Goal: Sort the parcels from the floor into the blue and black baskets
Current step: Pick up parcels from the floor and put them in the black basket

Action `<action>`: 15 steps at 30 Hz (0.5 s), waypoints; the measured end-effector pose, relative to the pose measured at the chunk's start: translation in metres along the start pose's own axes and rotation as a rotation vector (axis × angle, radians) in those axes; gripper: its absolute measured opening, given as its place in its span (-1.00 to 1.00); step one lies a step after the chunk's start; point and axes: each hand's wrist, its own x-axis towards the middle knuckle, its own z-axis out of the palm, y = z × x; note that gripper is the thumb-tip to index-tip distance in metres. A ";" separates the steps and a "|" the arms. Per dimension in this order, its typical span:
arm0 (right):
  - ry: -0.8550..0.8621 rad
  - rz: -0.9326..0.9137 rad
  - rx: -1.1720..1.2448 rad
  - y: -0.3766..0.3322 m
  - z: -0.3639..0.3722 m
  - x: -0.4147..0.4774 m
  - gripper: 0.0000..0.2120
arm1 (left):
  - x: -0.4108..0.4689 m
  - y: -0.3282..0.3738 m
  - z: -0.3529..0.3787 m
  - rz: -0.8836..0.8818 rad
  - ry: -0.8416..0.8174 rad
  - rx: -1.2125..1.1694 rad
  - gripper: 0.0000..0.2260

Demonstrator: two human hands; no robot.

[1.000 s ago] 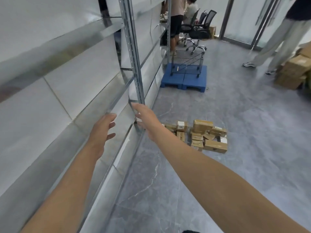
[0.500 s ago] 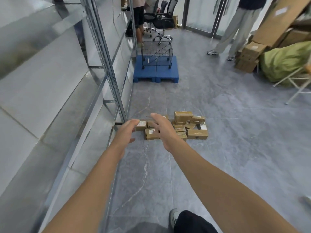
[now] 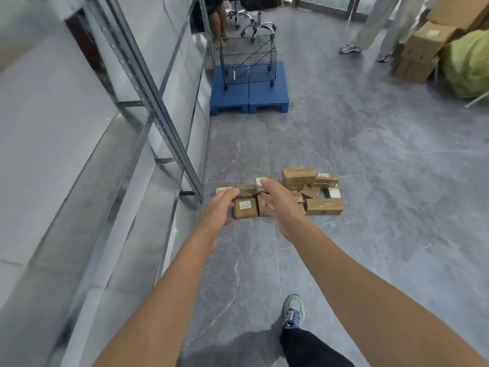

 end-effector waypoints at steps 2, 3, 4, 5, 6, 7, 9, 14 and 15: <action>0.016 0.016 0.015 -0.009 -0.024 0.025 -0.62 | 0.027 0.011 0.022 -0.025 -0.025 0.008 -0.85; 0.019 0.025 0.020 -0.013 -0.037 0.037 -0.69 | 0.040 0.016 0.033 -0.037 -0.037 0.012 -0.85; 0.026 0.030 0.025 -0.018 -0.049 0.047 -0.74 | 0.054 0.019 0.043 -0.044 -0.051 0.022 -0.84; 0.035 0.034 0.023 -0.022 -0.061 0.057 -0.75 | 0.068 0.024 0.053 -0.044 -0.071 0.036 -0.82; 0.049 0.034 0.027 -0.026 -0.073 0.068 -0.74 | 0.081 0.028 0.062 -0.045 -0.092 0.047 -0.77; 0.063 0.043 0.036 -0.029 -0.085 0.079 -0.77 | 0.094 0.032 0.071 -0.053 -0.106 0.062 -0.68; 0.108 0.059 0.055 -0.036 -0.108 0.099 -0.85 | 0.118 0.038 0.087 -0.072 -0.113 0.083 -0.53; 0.186 0.084 0.059 -0.050 -0.164 0.152 -0.65 | 0.183 0.054 0.128 -0.115 -0.175 0.062 -0.67; 0.203 0.083 0.065 -0.051 -0.174 0.166 -0.59 | 0.198 0.057 0.135 -0.124 -0.189 0.058 -0.64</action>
